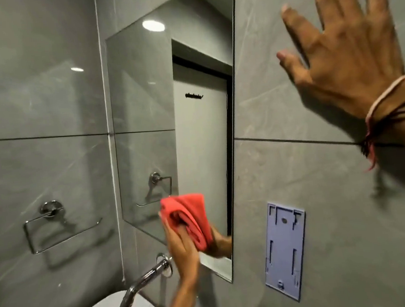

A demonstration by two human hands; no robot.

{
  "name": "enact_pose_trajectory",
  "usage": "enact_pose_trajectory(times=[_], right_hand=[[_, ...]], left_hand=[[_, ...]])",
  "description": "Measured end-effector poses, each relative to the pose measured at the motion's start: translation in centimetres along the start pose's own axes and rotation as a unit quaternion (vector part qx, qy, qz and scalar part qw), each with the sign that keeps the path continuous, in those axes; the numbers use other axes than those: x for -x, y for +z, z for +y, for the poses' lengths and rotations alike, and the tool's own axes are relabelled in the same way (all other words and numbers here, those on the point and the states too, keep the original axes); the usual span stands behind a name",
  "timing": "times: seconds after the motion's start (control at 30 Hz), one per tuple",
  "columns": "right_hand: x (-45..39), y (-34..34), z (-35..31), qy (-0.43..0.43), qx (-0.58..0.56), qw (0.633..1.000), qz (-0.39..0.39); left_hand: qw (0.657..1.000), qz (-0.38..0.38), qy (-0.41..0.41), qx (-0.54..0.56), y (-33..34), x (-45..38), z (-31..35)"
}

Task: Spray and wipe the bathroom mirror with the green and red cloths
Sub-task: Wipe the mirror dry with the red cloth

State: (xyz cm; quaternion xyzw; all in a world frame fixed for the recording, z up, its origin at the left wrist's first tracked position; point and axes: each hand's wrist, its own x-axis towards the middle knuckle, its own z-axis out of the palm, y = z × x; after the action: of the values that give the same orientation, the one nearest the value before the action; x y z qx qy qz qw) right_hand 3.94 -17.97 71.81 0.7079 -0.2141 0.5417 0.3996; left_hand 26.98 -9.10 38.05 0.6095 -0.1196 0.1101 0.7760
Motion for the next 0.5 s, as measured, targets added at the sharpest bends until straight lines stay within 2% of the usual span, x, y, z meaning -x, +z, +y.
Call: enact_pose_trajectory(times=[0.1,0.17,0.27,0.4,0.5], right_hand=[[0.2,-0.2,-0.2,-0.005,0.004,0.999,-0.037],[0.1,-0.7,0.0,-0.002,0.01,0.998,-0.062],[0.6,-1.4,0.1,0.005,-0.009,0.997,-0.08],[-0.2,-3.7,1.9,0.04,-0.105,0.989,-0.092],[-0.9,-5.5,3.5,0.08,-0.193,0.974,-0.092]], left_hand=[[0.999,-0.003,-0.043,0.018,1.2,7.2,-0.5],[0.999,0.012,0.012,0.049,2.9,6.9,3.5],[0.989,0.005,0.095,0.112,5.5,6.0,11.4],[0.97,0.011,0.182,0.163,9.9,1.0,25.9],[0.943,-0.061,0.291,0.153,12.3,-4.1,38.0]])
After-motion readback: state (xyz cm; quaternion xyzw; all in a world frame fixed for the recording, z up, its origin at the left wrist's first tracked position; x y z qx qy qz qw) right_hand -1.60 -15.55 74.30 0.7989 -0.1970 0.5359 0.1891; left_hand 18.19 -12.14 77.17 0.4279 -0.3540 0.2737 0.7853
